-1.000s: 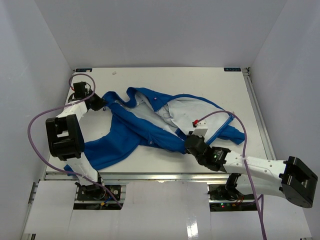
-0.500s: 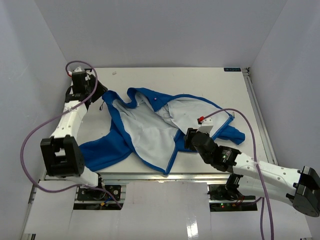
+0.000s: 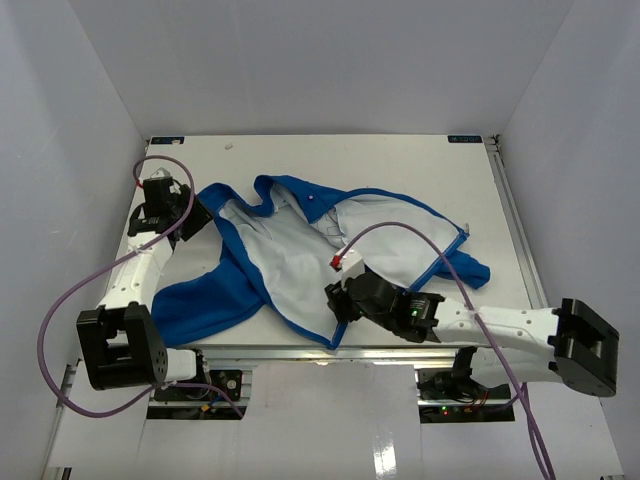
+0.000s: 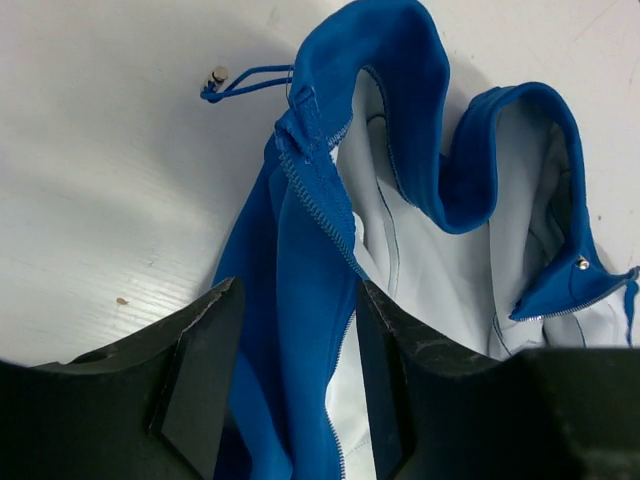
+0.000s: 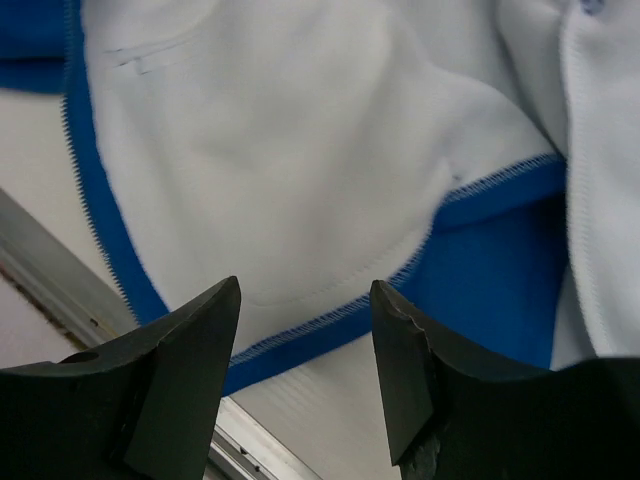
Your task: Zip up the jacket
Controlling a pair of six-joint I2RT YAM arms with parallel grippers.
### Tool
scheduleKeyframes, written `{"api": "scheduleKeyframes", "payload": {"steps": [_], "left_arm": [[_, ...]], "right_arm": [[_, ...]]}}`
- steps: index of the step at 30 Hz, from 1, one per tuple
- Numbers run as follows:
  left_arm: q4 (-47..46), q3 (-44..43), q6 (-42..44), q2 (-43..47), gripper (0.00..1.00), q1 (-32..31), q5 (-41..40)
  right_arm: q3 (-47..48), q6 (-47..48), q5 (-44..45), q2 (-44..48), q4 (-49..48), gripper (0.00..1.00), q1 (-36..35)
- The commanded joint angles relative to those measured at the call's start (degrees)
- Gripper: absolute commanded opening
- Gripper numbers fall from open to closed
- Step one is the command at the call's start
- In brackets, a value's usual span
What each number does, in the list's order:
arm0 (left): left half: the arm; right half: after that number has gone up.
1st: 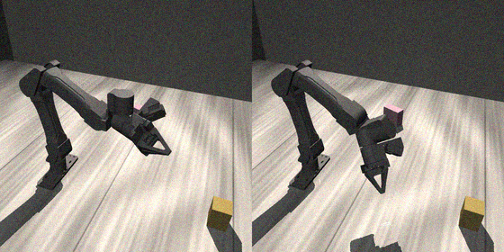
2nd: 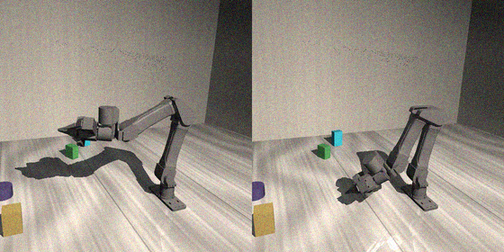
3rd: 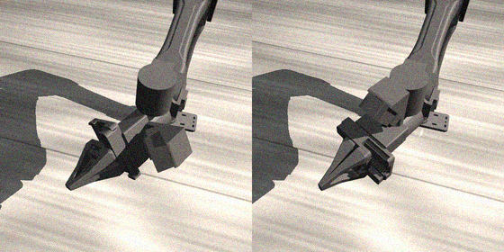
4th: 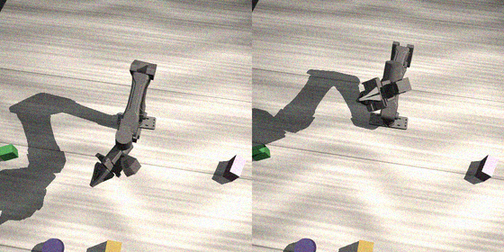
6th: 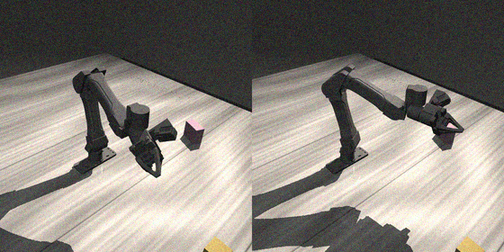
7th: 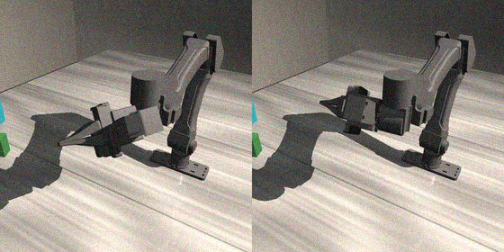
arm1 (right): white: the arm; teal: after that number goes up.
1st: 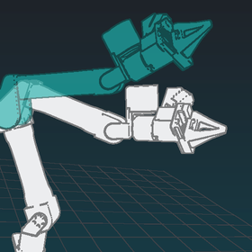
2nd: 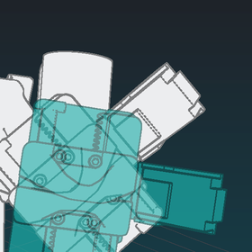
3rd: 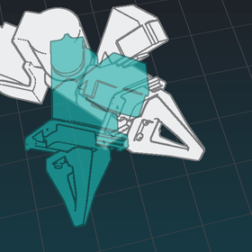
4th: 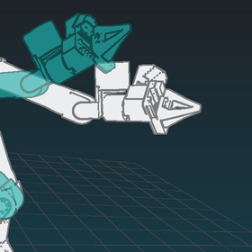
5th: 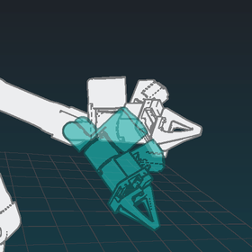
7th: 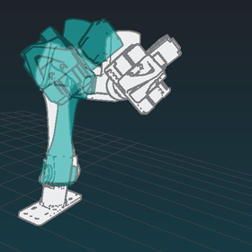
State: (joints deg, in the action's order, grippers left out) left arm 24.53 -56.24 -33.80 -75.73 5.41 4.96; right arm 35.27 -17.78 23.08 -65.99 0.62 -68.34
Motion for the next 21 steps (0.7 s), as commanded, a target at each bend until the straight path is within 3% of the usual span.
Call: {"api": "scheduleKeyframes", "payload": {"steps": [1,7,16,21], "left_arm": [[-3.0,3.8,-3.4,0.3,0.59,1.3,5.9],[-1.2,6.4,-2.2,0.9,0.59,3.0,4.0],[0.8,11.1,0.5,9.5,0.59,3.2,14.5],[0.3,14.5,1.5,8.2,0.59,3.1,18.5]], "right_arm": [[5.6,9.8,-2.4,-7.0,-6.0,0.6,-5.7],[6.4,12.8,-4.6,-11.8,-9.9,0.62,-10.2],[8.0,14.3,-2.7,-21.1,-10.9,0.63,-12.0],[7.8,14.5,-2.2,-22.8,-12.1,0.63,-12.0]]}}
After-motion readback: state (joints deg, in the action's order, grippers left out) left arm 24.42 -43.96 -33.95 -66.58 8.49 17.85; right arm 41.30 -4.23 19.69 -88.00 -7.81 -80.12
